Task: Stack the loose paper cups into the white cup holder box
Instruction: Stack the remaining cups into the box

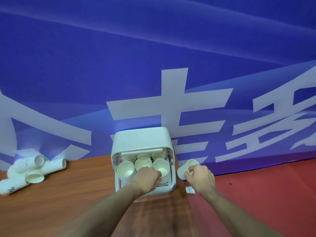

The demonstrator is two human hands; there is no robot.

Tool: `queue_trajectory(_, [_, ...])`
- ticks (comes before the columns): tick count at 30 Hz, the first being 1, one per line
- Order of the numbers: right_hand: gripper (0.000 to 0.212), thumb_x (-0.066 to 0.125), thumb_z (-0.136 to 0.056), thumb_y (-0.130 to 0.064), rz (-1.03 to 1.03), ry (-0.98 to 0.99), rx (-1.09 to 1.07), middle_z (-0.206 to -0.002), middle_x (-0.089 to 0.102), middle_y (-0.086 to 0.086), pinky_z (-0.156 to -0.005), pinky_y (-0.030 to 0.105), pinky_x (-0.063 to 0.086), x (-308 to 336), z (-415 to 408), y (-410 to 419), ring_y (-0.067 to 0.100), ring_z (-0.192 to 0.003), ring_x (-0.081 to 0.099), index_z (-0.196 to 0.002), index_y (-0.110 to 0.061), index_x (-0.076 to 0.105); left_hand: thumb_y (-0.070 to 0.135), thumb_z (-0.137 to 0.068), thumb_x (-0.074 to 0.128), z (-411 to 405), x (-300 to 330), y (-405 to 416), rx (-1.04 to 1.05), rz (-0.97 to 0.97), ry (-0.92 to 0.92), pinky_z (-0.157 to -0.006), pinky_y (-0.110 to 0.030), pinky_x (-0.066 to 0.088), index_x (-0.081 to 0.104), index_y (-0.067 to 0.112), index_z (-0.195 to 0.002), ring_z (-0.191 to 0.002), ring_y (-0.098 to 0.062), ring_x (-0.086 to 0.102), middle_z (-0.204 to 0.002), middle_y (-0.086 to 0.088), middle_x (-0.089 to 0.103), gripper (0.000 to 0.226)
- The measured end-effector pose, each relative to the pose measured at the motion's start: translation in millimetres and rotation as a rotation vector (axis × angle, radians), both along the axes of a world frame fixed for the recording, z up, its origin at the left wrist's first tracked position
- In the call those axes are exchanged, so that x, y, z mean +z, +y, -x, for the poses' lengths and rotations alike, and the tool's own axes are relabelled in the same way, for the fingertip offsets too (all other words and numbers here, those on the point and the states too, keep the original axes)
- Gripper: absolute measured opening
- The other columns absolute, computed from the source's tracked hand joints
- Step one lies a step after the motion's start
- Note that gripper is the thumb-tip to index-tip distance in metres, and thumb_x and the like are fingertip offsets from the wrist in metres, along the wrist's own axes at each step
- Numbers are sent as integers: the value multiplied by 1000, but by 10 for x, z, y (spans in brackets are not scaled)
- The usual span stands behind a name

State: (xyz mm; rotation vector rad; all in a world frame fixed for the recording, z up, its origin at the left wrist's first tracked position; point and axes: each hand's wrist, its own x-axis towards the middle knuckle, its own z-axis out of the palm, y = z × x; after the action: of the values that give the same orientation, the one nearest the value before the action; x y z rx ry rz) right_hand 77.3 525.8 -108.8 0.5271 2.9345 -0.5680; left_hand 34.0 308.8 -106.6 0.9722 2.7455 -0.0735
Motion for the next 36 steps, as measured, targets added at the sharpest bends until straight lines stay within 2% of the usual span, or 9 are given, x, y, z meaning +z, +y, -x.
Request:
queue_trajectory(3, [22,56,-84,-37,-3,12,14,-82,66,1,-68,29,48,9,25,-22,22,-80,63,-90,-21,71,33,-99,38,31,-30,14,14,4,-4,-70,-37,44,62,19,-114,-93,-37,62,-102,-14,68,32])
queue_trajectory(6, [21,55,-84,-37,5,26,21,-71,60,0,-63,30,45,42,28,-39,23,-73,59,-80,-19,67,31,-98,37,43,-6,31,4,2,13,-66,-36,40,59,19,-118,-91,-37,62,-100,-15,68,31])
queue_trajectory(10, [32,53,-81,-31,3,129,47,-51,34,1,-51,32,36,116,9,-71,23,-52,38,-58,-14,38,32,-96,37,25,15,19,11,8,42,-64,-35,39,58,19,-119,-88,-37,63,-96,-15,68,34])
queue_trajectory(17, [43,55,-80,-28,-51,305,184,-53,23,5,-44,30,18,327,-77,-234,24,-52,23,-57,-17,21,35,-98,37,-55,89,-100,61,-29,107,-73,-35,44,55,24,-132,-96,-34,63,-103,-12,69,41])
queue_trajectory(24, [37,62,-80,-26,-146,355,415,-54,25,-1,-42,30,17,374,-158,-486,24,-45,30,-57,-19,33,38,-96,38,-145,134,-325,112,-60,94,-71,-35,48,59,27,-117,-86,-32,64,-91,-7,71,31])
queue_trajectory(28, [32,78,-66,-21,-264,343,575,-55,23,-6,-40,25,18,395,-120,-593,20,-36,36,-51,-21,49,35,-95,40,-199,177,-485,145,-37,70,-73,-34,43,62,26,-114,-91,-31,64,-97,-7,71,31])
queue_trajectory(31, [30,82,-61,-23,-340,286,609,-49,35,-4,-39,25,18,348,-29,-637,18,-36,47,-50,-21,54,33,-94,40,-212,202,-601,164,-28,73,-71,-35,41,64,25,-111,-91,-32,63,-97,-8,70,30])
queue_trajectory(33, [21,77,-69,-22,-410,216,651,-56,49,-1,-41,28,23,295,24,-671,21,-45,54,-57,-20,60,32,-93,40,-210,203,-669,178,-20,71,-67,-34,37,64,24,-107,-90,-32,63,-97,-8,70,28])
queue_trajectory(36, [14,53,-89,-14,-460,131,692,-89,59,5,-57,33,29,210,80,-699,31,-79,62,-88,-15,66,32,-92,41,-186,176,-738,196,-27,68,-65,-33,34,63,24,-105,-90,-31,63,-96,-7,70,26])
